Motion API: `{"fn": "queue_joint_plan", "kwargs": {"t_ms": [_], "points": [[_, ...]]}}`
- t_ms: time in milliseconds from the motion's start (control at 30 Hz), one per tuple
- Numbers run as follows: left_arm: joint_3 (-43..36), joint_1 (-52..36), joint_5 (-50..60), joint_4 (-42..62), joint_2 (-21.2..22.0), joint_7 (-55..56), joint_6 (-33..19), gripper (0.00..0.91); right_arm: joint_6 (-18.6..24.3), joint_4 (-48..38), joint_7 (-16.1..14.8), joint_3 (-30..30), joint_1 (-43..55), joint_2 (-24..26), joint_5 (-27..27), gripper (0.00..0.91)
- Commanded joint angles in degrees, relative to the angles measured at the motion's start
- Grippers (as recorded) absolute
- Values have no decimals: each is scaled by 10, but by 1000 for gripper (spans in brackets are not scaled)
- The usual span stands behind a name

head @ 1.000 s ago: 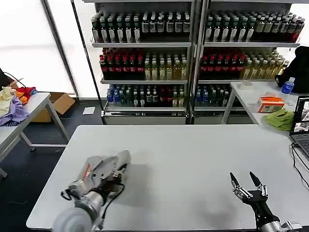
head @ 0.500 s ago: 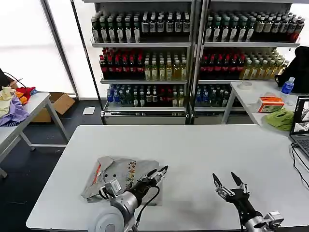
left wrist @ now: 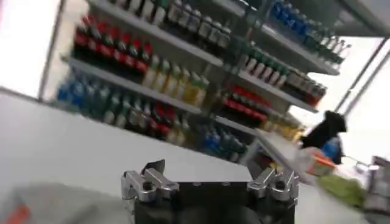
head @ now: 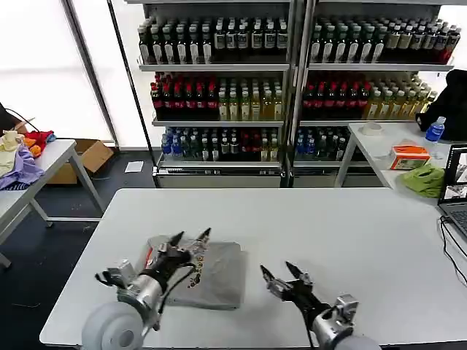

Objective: Fold and organize the clothes.

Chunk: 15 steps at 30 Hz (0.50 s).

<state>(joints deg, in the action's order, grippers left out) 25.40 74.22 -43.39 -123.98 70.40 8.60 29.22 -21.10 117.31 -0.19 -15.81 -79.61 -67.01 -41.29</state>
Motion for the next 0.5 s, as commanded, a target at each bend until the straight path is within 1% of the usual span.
{"fn": "queue_joint_plan", "kwargs": {"t_ms": [33, 67, 100, 133, 167, 233, 300, 400, 433, 500], "points": [[130, 30, 192, 10, -31, -82, -47, 907, -73, -103, 89, 193, 149, -28, -22, 806], [129, 33, 172, 8, -29, -81, -46, 907, -71, -111, 91, 198, 152, -35, -20, 685], [129, 34, 145, 3, -28, -79, -43, 907, -70, -116, 89, 202, 154, -38, -14, 60], [129, 35, 126, 0, -25, -74, -34, 907, -70, -120, 84, 207, 155, -41, -5, 0], [129, 34, 115, -1, -22, -74, -34, 907, -70, -122, 83, 211, 156, -43, 1, 0], [129, 31, 115, 2, -17, -71, -33, 907, -79, -126, 94, 216, 157, -47, 3, 0], [129, 28, 101, 6, -11, -67, -30, 907, -78, -132, 95, 215, 156, -50, 4, 0], [133, 27, 32, 0, -7, -49, -19, 907, -75, -128, 98, 206, 153, -49, 2, 0], [138, 25, -3, -2, -6, -36, 1, 907, -72, -124, 100, 200, 151, -48, 2, 0], [141, 26, -13, -1, -5, -34, 2, 907, -68, -120, 100, 191, 147, -46, 0, 0]]}}
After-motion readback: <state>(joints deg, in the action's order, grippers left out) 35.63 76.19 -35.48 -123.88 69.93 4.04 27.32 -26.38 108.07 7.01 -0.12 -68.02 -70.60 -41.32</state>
